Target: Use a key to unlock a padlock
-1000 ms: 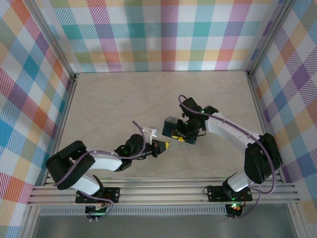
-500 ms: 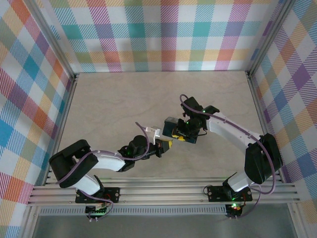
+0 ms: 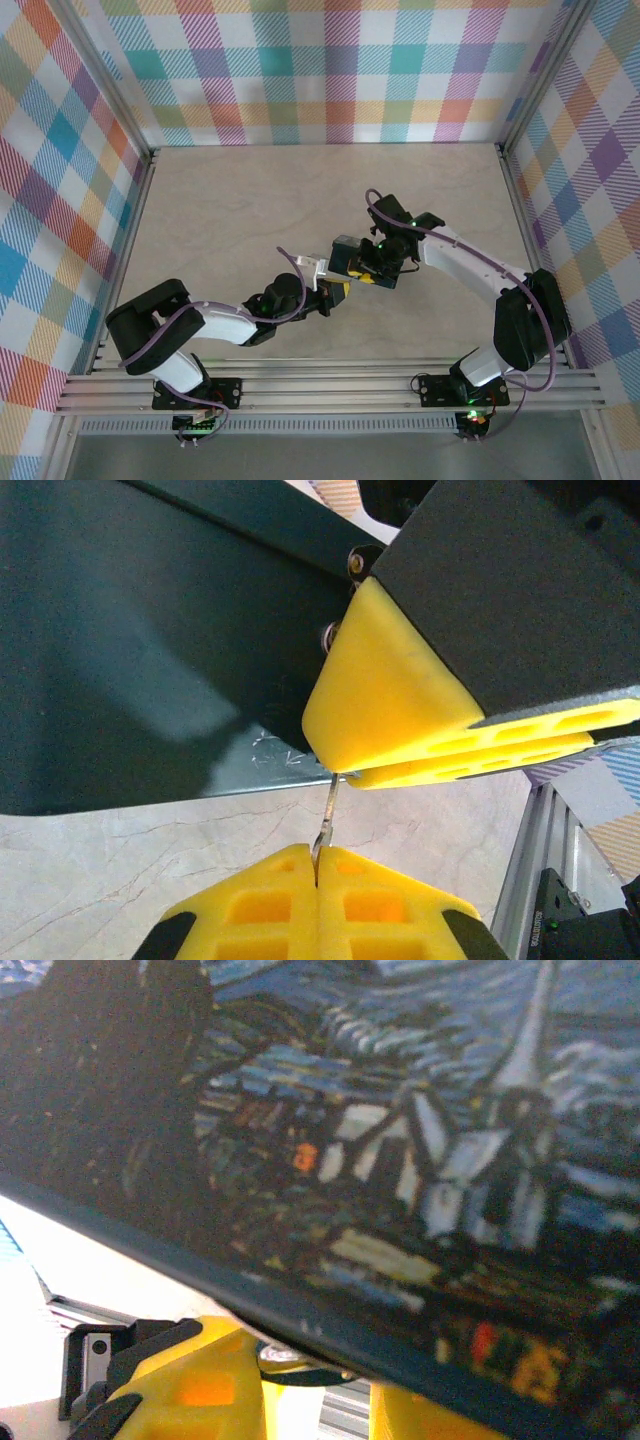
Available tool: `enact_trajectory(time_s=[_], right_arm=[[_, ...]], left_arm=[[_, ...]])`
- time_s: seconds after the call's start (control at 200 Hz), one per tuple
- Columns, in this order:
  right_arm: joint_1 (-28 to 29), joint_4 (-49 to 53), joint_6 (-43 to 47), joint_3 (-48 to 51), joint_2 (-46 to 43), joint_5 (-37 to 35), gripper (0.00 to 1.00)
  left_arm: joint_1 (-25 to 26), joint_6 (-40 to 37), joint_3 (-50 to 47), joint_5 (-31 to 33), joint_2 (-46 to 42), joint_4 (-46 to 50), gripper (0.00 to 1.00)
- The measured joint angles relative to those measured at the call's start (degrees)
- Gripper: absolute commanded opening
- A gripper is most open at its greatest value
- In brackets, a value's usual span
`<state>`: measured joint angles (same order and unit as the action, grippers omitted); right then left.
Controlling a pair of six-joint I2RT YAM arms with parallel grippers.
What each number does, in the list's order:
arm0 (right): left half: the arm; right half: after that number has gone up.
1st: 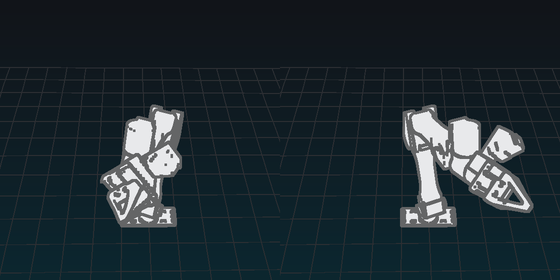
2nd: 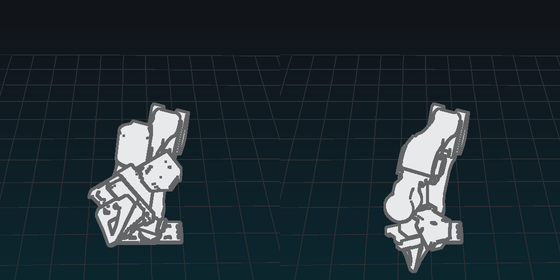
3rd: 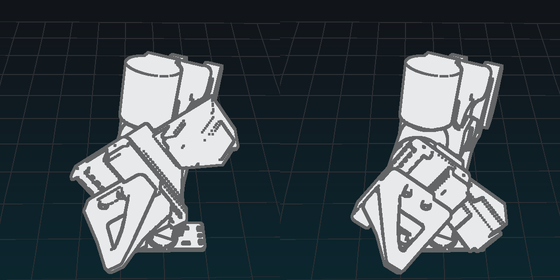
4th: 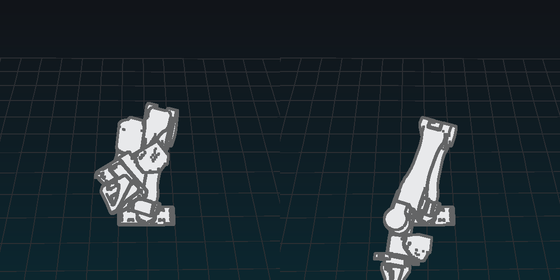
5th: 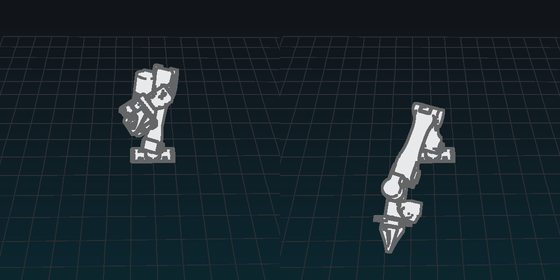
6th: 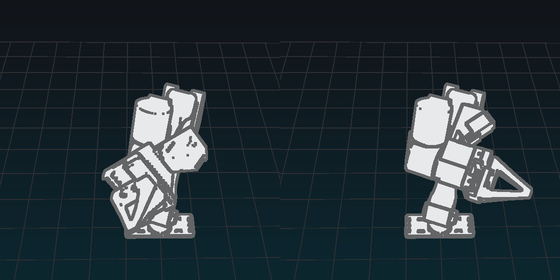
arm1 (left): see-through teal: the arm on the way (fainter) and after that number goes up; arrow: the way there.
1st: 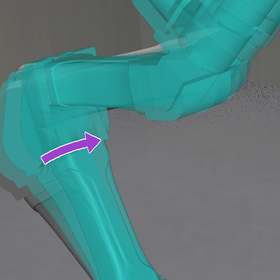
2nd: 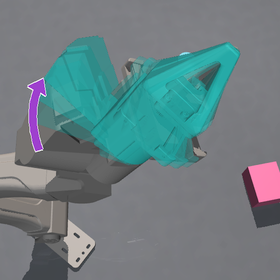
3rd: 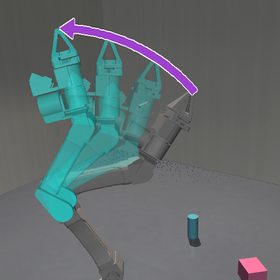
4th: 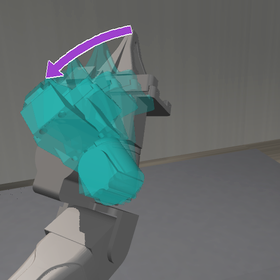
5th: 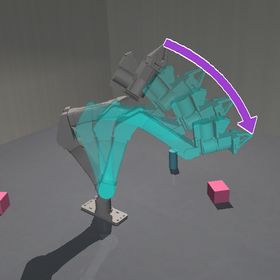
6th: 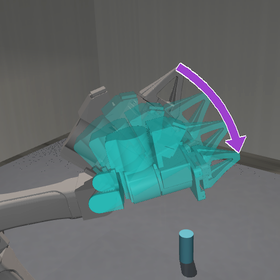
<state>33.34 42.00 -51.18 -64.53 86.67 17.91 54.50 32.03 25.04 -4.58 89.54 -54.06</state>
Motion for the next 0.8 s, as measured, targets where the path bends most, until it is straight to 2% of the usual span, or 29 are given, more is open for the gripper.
enact_trajectory(time_s=[0.8], right_arm=[[-1.1, -1.1, -0.5, 0.3, 0.1, 2.1, 0.00]], left_arm=[[1.6, -1.0, 0.4, 5.6, 0.1, -0.7, 0.00]])
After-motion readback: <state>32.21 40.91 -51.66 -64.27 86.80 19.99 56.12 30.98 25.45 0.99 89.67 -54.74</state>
